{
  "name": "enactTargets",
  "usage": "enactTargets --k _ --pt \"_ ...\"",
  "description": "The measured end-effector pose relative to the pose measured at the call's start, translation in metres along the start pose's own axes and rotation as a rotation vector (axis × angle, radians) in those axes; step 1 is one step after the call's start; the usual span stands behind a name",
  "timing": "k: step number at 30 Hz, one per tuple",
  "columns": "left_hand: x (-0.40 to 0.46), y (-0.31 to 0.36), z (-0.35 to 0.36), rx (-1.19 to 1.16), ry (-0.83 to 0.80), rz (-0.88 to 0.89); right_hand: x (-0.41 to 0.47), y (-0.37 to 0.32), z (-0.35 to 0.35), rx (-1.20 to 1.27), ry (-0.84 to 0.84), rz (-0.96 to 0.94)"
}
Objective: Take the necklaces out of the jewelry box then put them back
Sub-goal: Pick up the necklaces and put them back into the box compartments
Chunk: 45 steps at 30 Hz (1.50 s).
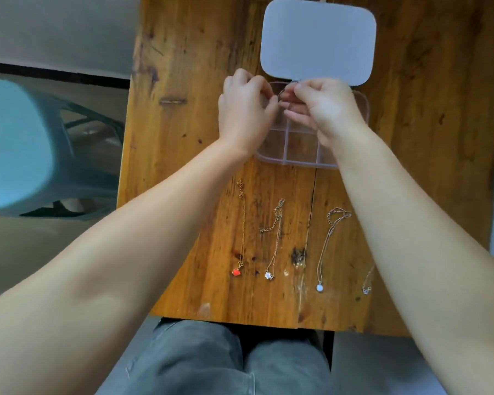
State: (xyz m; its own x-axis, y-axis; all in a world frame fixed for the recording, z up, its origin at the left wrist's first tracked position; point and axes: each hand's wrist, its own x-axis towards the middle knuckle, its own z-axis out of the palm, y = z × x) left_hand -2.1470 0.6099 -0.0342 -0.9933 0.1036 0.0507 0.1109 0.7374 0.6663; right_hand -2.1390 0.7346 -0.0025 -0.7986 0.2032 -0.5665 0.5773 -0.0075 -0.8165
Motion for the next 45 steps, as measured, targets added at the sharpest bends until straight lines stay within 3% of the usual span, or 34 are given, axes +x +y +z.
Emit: enactTargets --k 6,9,13,16,20,23,28,33,36,41,45 --pt "0.004 -0.010 0.009 0.376 -0.044 0.172 0.010 0.006 0.003 -0.517 0.011 -0.128" --pt "-0.001 -0.013 0.003 0.361 -0.048 0.177 0.009 0.001 -0.001 -0.558 -0.017 -0.151" --pt "-0.034 -0.024 -0.016 0.208 -0.033 0.106 -0.009 0.001 -0.020 -0.377 0.057 -0.131" --pt "-0.086 -0.036 -0.029 0.122 -0.112 0.028 -0.037 0.016 -0.027 -0.428 0.058 -0.170" --pt "-0.170 -0.045 -0.040 0.114 -0.294 -0.055 -0.079 0.055 0.002 -0.722 -0.200 -0.260" --pt "-0.225 -0.051 -0.039 0.211 -0.325 -0.101 -0.092 0.084 0.031 -1.035 -0.337 -0.375" --pt "-0.263 -0.051 -0.022 0.445 -0.378 -0.150 -0.086 0.100 0.057 -1.271 -0.325 -0.514" --pt "-0.259 -0.054 -0.018 0.383 -0.361 -0.060 -0.084 0.097 0.060 -1.365 -0.307 -0.480" --pt "-0.251 -0.055 -0.026 0.340 -0.383 0.003 -0.087 0.088 0.055 -1.217 -0.313 -0.356" --pt "-0.204 -0.041 -0.040 -0.019 -0.258 -0.171 -0.094 0.048 0.017 -0.547 -0.302 -0.130" --pt "-0.132 -0.002 -0.042 -0.296 -0.138 -0.232 -0.090 0.011 -0.026 -0.057 -0.285 -0.069"
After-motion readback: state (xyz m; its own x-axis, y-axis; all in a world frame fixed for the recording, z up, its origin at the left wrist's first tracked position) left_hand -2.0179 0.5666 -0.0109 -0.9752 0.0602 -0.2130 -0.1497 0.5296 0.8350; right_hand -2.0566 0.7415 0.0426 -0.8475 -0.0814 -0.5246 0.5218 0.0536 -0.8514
